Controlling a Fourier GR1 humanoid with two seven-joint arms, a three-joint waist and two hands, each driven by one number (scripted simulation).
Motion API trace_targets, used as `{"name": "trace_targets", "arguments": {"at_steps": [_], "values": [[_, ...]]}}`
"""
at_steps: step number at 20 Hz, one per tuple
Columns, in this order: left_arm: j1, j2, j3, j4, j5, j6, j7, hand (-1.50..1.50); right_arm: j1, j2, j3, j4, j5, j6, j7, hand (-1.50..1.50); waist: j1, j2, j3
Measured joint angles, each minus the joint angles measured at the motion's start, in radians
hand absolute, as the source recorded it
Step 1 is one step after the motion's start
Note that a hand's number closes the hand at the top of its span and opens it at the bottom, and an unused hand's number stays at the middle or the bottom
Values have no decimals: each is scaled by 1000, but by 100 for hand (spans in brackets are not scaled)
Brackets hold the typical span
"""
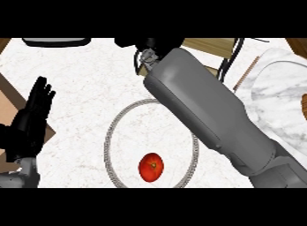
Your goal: Pick the can from the placemat and place it in the tiered shelf
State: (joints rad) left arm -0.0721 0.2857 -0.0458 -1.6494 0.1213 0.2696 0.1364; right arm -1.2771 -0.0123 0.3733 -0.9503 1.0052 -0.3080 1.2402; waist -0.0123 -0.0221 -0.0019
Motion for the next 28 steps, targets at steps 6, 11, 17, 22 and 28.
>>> {"name": "trace_targets", "arguments": {"at_steps": [6, 11, 17, 22, 28], "values": [[-5, -6, -6, -11, -11, 5, 11, 0, 43, -2, -66, -25, 99, -6, -1, 150, 0, 8, 1], [2, -10, -10, -22, -21, 4, 6, 0, 90, -4, -135, -21, 174, -35, -34, 150, 9, 16, 1], [2, -13, -2, -25, -13, -12, -3, 0, 156, 0, -196, 6, 253, -113, -82, 150, 21, 22, 2], [-3, -16, 7, -13, -12, -26, -13, 0, 167, 2, -265, 65, 280, -176, -123, 150, 26, 25, 2], [-17, -30, -4, -25, -29, -14, 8, 0, 166, 4, -372, 132, 277, -276, -173, -150, 34, 29, 2]]}}
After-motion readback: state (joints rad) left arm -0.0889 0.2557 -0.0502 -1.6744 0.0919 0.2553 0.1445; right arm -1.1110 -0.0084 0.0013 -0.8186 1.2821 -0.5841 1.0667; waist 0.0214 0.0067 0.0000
